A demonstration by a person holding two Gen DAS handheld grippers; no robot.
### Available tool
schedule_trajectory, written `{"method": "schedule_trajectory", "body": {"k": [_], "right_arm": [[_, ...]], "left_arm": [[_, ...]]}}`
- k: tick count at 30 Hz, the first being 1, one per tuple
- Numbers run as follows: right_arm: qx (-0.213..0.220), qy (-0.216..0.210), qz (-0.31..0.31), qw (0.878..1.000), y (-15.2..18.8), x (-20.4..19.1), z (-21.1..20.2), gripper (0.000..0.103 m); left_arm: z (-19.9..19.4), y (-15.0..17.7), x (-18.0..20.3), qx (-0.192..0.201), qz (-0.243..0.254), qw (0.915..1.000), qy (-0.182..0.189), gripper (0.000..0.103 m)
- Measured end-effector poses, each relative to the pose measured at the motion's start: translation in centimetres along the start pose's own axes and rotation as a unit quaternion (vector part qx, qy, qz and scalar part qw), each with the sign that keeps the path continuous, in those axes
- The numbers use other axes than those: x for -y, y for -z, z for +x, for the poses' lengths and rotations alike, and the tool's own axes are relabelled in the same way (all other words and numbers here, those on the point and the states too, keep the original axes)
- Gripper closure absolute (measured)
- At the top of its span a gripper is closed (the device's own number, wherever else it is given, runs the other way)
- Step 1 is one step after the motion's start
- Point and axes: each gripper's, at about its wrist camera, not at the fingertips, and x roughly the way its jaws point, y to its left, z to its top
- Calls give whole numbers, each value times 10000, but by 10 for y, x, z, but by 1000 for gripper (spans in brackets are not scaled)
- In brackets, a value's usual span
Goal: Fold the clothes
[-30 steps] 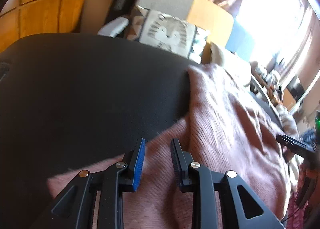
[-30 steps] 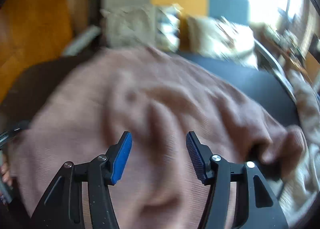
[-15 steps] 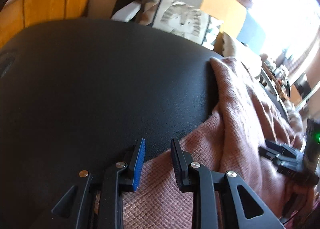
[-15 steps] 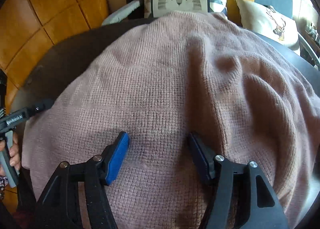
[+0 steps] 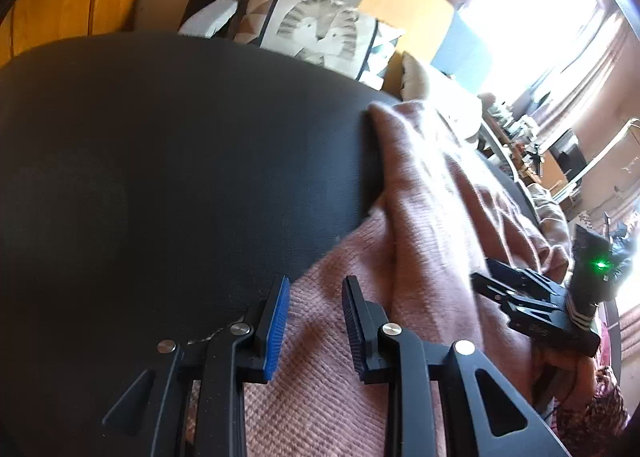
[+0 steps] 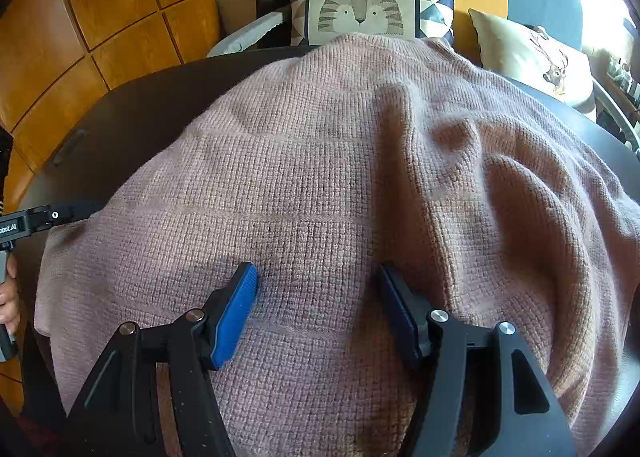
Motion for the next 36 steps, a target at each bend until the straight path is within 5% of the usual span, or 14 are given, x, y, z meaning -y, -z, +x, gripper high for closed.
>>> {"method": "schedule_trajectory", "body": {"k": [4,11,16,20,26,31,36], "right_arm": [[14,9,3,10000,1,-2,-2,38],[28,10,2,10000,2,-1,-3,38],[21,25,8,10000,0,-1,-4,38],[16,23,6,10000,0,0,-5,38],[17,23,5,10000,0,1,-6,38],[24,38,5,10000,-1,1,-7,38],[27,35,15,10000,-2,0,-7,38]], "left_arm": [[2,5,-2,-174,81,9998,83,76],[-1,19,13,150,398,9987,-291,76],[6,23,33,214,935,9934,-637,94],[-3,16,26,347,619,9968,-372,98],[-21,-2,23,635,555,9954,-463,98],[-37,-27,23,938,651,9904,-783,98],[-55,-68,-4,1349,548,9767,-1575,98]]}}
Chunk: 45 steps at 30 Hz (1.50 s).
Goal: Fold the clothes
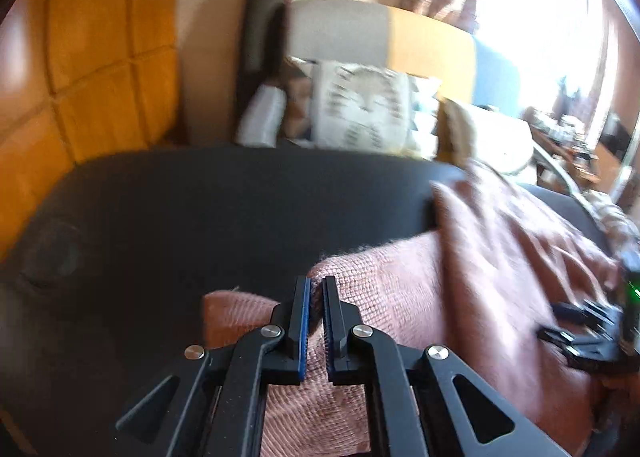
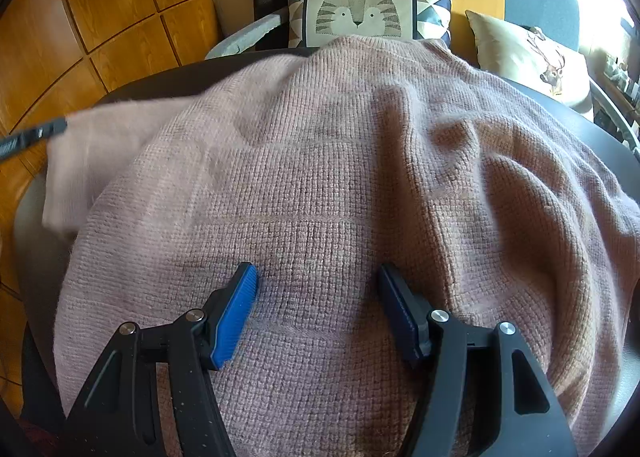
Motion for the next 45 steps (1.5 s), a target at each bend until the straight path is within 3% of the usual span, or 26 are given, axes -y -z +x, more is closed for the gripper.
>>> {"method": "schedule_trajectory", "body": {"k": [7,16,21,24,27,29,30,34,35,36,39,42,45], "right_arm": [[22,2,8,10000,-1,0,0,38],[31,-10,24,10000,-2,0,1,37],[27,4,57,10000,-3,-1,0,37],[37,8,60,10000,-3,-1,0,37],[47,6,69,10000,-3,-1,0,37],[49,8,68,10000,-3,-1,-1,37],[51,7,68,10000,-3,-1,-1,37],[62,10,64,10000,-2,-1,-1,37],[69,5,68,10000,-2,0,-1,37],[76,0,71,9999,-2,0,-1,37],[89,-7,78,9999,-2,0,-1,37],[103,-18,87,9999,-2,1,-1,37],[119,-30,102,9999,-1,1,-1,37]], "left_arm": [[19,-41,-72,-14,-467,9938,-1007,103],[37,8,-113,-606,-1087,9907,-545,100],[26,45,-167,-681,-2215,9715,-490,87],[27,60,-194,-817,-2794,9552,-530,87],[35,74,-210,-852,-3494,9331,4,86],[41,77,-209,-835,-3839,9176,598,82],[46,77,-204,-894,-3849,9160,697,80],[56,65,-182,-935,-3454,9326,480,77],[56,62,-177,-943,-3388,9354,371,80],[55,60,-170,-951,-3291,9392,236,93],[45,46,-136,-772,-2708,9594,-169,100],[28,32,-92,-399,-2229,9740,64,101],[15,24,-35,-263,-1738,9813,783,101]]}}
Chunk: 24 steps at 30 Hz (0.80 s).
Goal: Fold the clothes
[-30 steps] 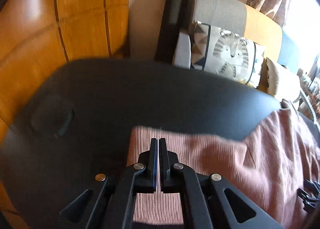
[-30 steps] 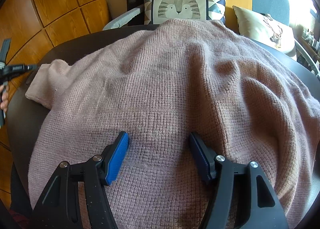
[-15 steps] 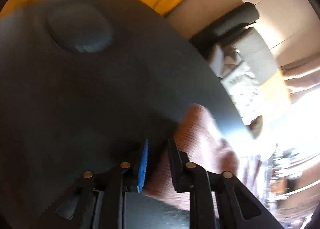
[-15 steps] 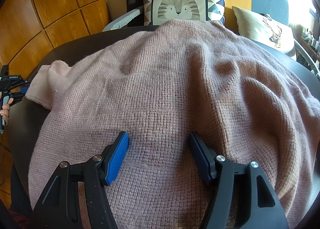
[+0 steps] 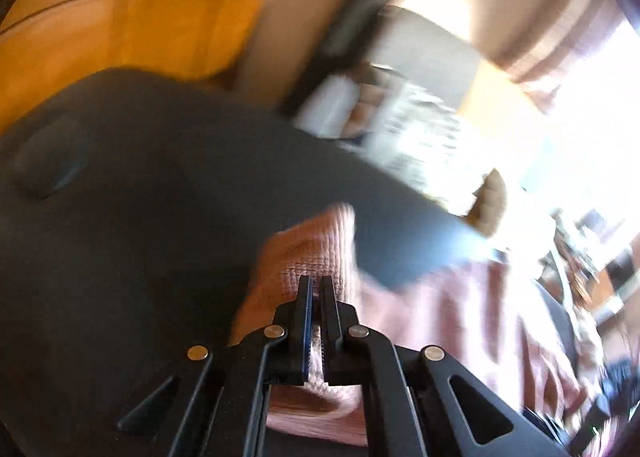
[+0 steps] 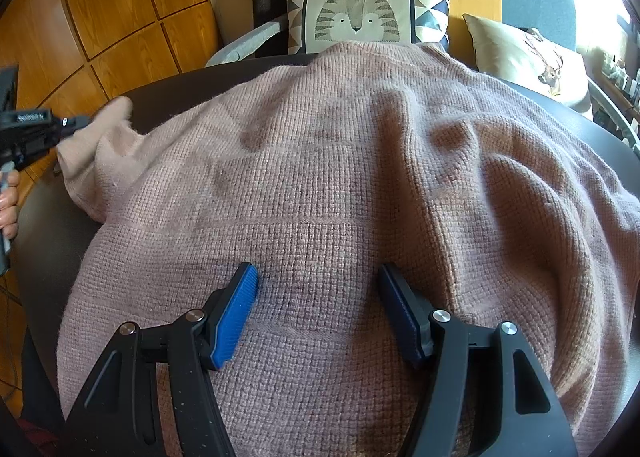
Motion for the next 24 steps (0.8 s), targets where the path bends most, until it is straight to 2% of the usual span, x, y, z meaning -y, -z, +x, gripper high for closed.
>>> {"method": "schedule_trajectory", "body": {"k": [2,5,8,10,11,14,17,20,22,24], "right_arm": [[8,-7,11,10000,0,-1,0,37],[17,-27,24,10000,0,0,0,37],[25,-51,31,10000,1,1,0,37],[30,-67,36,10000,1,2,0,37],[32,-73,38,10000,1,2,0,37],[38,-95,50,9999,1,3,0,37],[44,-98,48,9999,1,4,0,37],[49,-98,48,9999,1,5,0,37],[50,-94,47,9999,1,5,0,37],[51,-91,43,9999,2,5,-1,36]], "left_arm": [[2,16,40,-192,402,9976,523,103],[16,54,98,-707,1092,9857,1072,103],[25,91,122,-967,1401,9765,1325,103],[23,96,117,-839,1302,9794,1299,103],[18,94,106,-708,1164,9832,1218,102],[9,71,64,-246,689,9933,898,87],[-9,49,7,280,-93,9978,592,83],[-24,31,-63,682,-1287,9884,420,76],[-21,27,-103,758,-1795,9807,188,74],[-14,25,-134,659,-2203,9732,-43,74]]}}
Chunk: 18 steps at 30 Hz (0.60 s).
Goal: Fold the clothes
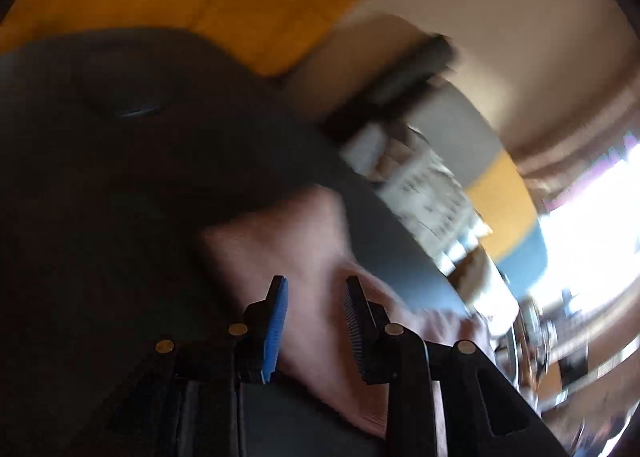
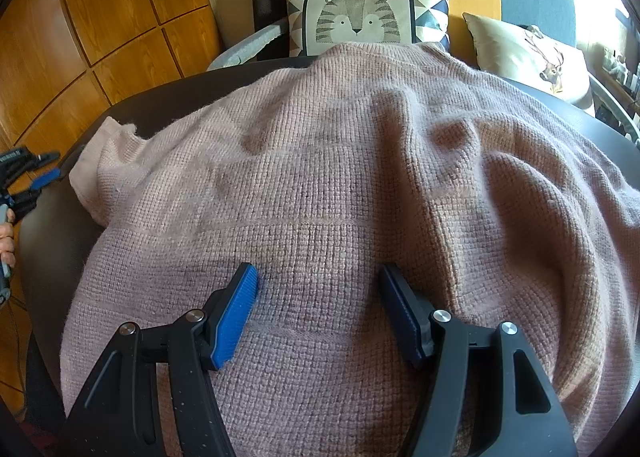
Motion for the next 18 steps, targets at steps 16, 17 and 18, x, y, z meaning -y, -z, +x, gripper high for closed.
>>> {"method": "schedule_trajectory", "body": {"k": [16,17,18], "right_arm": [[8,17,-10,10000,1,2,0,36],[9,18,-9,10000,1,2,0,36],[8,18,-10,10000,1,2,0,36]], "left_arm": [[53,10,22,-572,2542,9589,-1122,75],[55,9,24,-643,2538,9602,-972,75],[57,9,23,-723,2409,9650,-749,75]]}}
